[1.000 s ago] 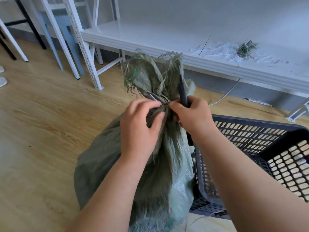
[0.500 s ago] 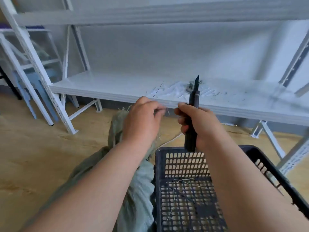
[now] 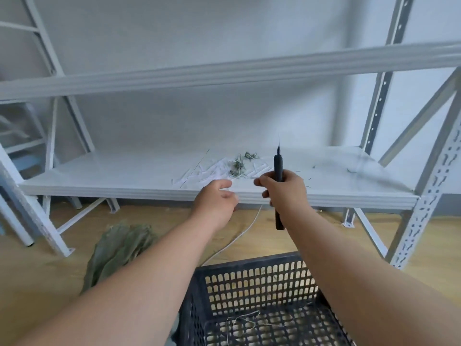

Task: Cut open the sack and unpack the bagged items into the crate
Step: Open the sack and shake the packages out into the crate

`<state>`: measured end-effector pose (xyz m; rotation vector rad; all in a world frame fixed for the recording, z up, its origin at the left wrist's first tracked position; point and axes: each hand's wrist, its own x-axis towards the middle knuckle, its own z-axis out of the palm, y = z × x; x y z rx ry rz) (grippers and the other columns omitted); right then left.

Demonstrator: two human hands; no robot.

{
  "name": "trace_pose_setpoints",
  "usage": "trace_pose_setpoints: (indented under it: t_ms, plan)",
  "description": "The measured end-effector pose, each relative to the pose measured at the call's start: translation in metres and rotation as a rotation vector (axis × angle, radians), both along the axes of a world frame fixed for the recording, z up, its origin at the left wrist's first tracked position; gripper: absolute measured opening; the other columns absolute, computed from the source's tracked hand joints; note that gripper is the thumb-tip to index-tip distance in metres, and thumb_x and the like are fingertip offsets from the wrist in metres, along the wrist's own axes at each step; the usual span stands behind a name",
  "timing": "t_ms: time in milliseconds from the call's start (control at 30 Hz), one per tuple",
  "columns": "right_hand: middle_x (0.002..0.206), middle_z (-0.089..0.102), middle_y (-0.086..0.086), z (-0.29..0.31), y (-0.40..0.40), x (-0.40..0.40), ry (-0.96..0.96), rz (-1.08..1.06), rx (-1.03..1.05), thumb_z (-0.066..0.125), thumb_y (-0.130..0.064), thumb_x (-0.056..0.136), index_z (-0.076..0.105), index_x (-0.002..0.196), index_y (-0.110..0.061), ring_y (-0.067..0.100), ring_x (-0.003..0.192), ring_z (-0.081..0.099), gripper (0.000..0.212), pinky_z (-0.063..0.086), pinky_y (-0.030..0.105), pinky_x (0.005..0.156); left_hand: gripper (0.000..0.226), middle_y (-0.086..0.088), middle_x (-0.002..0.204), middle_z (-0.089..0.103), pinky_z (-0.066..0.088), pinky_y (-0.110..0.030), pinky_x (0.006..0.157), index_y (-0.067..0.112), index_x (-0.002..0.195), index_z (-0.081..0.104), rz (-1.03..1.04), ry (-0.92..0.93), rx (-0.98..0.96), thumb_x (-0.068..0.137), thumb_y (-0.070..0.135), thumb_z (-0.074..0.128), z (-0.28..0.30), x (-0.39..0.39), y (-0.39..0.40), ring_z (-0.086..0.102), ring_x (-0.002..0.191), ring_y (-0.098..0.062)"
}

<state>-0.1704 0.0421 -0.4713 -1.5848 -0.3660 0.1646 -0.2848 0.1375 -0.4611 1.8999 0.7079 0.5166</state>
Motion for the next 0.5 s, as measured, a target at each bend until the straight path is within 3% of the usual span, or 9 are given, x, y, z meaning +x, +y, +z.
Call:
trace_pose_setpoints:
  t_ms: [67,133,267,400,500]
  plan:
    - [0.074,0.070,0.001,0.013,0.014,0.032,-0.015,-0.030,0.010,0.065,-0.022,0.083,0.066,0.091,-0.016,0.007,0.052,0.061,0.010,0.047,0.030,0.061,0.036,0.013,0.095,0.062,0.056,-0.044,0.087,0.023,0.127,0.052,0.025,-0.002,-0.015,0.092,0.016,0.055,0.000,0.008,0.001,0.067,0.094,-0.020]
    - [0.068,0.064,0.005,0.014,0.024,0.058,0.088,0.029,-0.032,0.069,-0.027,0.085,0.062,0.102,-0.011,0.014,0.055,0.057,0.024,0.045,0.031,0.061,0.035,0.014,0.092,0.060,0.056,-0.044,0.087,0.021,0.127,0.053,0.044,0.002,-0.035,0.092,0.015,0.055,-0.001,0.015,0.001,0.068,0.092,-0.020]
    - [0.072,0.068,0.008,-0.025,0.034,0.069,0.212,0.063,-0.139,0.071,-0.030,0.083,0.062,0.092,-0.009,0.019,0.056,0.053,0.025,0.044,0.031,0.061,0.033,0.006,0.112,0.063,0.053,-0.043,0.092,0.021,0.126,0.055,0.050,0.026,-0.048,0.093,0.018,0.056,-0.012,0.024,0.002,0.066,0.097,-0.018]
    - [0.078,0.066,0.007,-0.058,0.041,0.056,0.369,0.125,-0.006,0.060,-0.034,0.089,0.059,0.080,-0.010,0.018,0.058,0.052,0.025,0.044,0.032,0.060,0.032,0.007,0.109,0.063,0.052,-0.042,0.094,0.020,0.126,0.056,0.047,0.043,-0.083,0.094,0.019,0.056,-0.031,0.021,0.001,0.066,0.093,-0.013]
    - [0.074,0.065,0.008,-0.071,0.043,0.041,0.559,0.175,0.200,0.046,-0.024,0.098,0.057,0.083,-0.007,0.021,0.063,0.056,0.024,0.046,0.032,0.063,0.034,0.003,0.117,0.060,0.056,-0.041,0.088,0.019,0.128,0.054,0.043,0.095,-0.149,0.095,0.027,0.056,-0.044,0.014,-0.005,0.066,0.095,-0.017]
